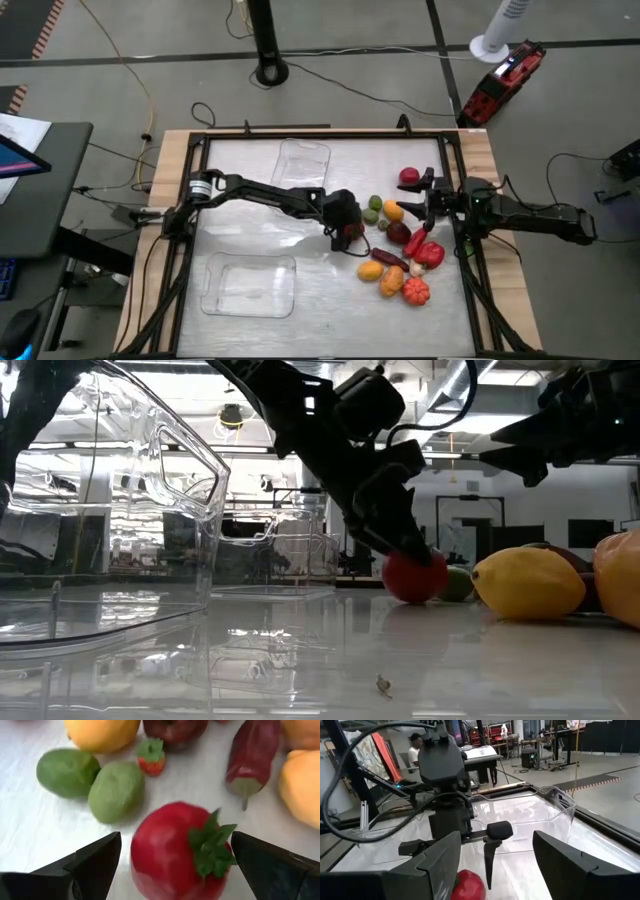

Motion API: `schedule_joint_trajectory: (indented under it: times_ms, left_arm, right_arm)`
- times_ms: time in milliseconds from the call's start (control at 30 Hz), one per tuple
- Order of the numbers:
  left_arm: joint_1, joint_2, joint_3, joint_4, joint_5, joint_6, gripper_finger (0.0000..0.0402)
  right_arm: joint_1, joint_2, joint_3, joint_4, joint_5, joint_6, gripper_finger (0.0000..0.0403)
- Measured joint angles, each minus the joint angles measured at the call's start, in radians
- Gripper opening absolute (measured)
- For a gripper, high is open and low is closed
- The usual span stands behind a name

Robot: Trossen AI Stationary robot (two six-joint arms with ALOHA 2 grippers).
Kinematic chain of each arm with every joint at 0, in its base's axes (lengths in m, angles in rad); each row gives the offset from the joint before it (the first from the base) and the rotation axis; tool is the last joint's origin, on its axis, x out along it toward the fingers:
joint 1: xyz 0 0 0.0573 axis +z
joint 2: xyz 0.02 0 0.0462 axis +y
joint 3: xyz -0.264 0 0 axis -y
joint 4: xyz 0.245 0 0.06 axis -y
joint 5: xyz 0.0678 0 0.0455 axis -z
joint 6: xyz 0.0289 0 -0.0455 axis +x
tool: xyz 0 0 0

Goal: Sort produce into baskets
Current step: Put the bottom tomato into the top transparent bin

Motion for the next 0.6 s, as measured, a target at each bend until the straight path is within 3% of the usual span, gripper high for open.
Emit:
schedule_joint_trajectory:
  times_ms: [167,600]
  left_arm:
    - [0.000,0.000,0.000,-0.012,-0.001,0.042,0.0337]
    - [0.000,-0.019,0.000,-0.030,0.018,0.014,0.0223]
  right_arm:
    - [0.000,0.000,0.001,0.022,0.000,-0.018,0.0277]
    - [0.000,0.010,0.003,0.025,-0.028,-0.014,0.0276]
